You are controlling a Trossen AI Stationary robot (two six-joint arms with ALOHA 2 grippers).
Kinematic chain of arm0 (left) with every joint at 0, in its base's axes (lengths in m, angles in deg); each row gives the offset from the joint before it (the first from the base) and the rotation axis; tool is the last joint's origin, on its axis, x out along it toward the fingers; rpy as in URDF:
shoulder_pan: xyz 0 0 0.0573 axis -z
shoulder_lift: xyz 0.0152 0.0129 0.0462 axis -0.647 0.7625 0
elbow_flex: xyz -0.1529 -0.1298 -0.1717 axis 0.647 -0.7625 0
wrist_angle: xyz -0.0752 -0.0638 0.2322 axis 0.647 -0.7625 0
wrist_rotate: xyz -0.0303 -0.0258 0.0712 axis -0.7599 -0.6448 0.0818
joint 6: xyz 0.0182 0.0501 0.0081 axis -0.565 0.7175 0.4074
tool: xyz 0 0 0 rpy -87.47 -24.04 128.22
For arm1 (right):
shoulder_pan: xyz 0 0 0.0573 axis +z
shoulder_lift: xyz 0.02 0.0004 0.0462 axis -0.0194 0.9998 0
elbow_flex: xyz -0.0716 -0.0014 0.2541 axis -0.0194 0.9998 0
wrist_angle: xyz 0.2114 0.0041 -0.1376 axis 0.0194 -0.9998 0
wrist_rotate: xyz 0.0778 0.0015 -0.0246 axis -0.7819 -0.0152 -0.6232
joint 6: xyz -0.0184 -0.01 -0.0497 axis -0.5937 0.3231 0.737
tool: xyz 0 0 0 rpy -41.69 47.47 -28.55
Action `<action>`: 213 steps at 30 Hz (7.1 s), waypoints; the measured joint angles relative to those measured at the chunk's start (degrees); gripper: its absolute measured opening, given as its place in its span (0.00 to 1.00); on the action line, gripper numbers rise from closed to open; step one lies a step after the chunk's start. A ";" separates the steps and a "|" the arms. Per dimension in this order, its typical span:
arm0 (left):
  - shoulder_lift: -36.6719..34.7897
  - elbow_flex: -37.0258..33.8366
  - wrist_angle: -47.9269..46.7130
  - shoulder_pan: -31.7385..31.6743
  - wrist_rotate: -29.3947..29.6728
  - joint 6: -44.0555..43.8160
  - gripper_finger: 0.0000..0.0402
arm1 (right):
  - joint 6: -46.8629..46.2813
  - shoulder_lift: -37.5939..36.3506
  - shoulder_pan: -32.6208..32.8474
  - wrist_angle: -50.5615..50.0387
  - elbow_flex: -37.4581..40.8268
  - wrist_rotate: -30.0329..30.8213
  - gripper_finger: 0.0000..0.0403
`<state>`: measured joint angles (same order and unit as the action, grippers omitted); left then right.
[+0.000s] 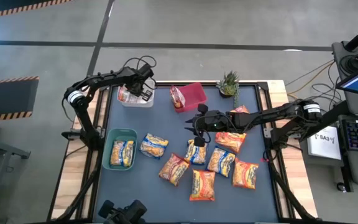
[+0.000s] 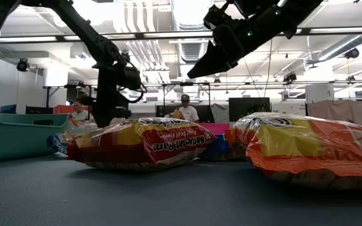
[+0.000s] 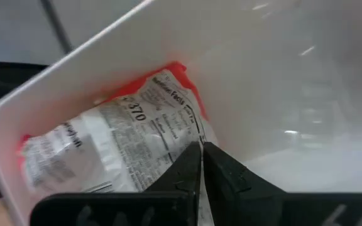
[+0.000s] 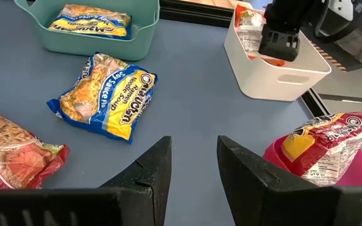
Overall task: Sort Maruchan noodles
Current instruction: Put the orange noodle pack into the white bin, then put the blue noodle pack into the green bin
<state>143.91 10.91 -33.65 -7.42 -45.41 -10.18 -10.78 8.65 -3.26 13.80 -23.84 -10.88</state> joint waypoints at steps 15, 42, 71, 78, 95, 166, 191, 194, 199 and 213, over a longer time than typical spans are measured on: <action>-1.63 1.57 -5.36 3.88 3.57 0.17 0.00 | -0.05 0.00 -0.02 -0.27 0.00 0.00 0.29; -20.32 -12.44 5.32 54.32 -10.63 7.93 0.00 | -19.20 0.00 0.84 -9.27 0.00 -0.21 0.29; -3.61 -13.86 16.81 56.71 -3.24 4.01 0.00 | -20.92 4.44 1.16 -7.07 -0.02 -0.09 0.29; -4.28 -14.21 26.75 56.05 -1.32 10.39 0.00 | -20.55 4.44 1.16 -6.34 -0.02 -0.06 0.29; -17.65 -16.13 22.87 55.09 -0.27 12.70 0.00 | -25.45 4.44 1.14 1.39 -0.02 -0.09 0.29; -16.28 -35.15 37.07 61.74 -8.62 -15.69 0.00 | -44.61 24.29 -1.73 7.46 -8.93 -16.06 0.83; -16.13 -35.21 39.38 61.70 -7.40 -14.73 0.00 | -44.16 33.53 -2.59 7.70 -17.46 -27.13 0.80; -16.13 -35.23 39.78 61.70 -7.38 -14.74 0.00 | -44.58 33.55 -2.51 8.00 -17.34 -27.36 0.74; -16.13 -35.23 40.34 61.70 -7.40 -14.75 0.00 | -44.56 33.55 -2.60 8.69 -17.31 -27.80 0.55; -16.92 -33.42 42.23 61.67 -2.91 -12.26 0.00 | -36.53 30.23 -3.26 8.00 -16.55 -28.60 0.32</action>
<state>126.99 -22.51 8.58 54.25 -48.33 -22.45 -47.30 38.88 -6.52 21.80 -40.38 -39.48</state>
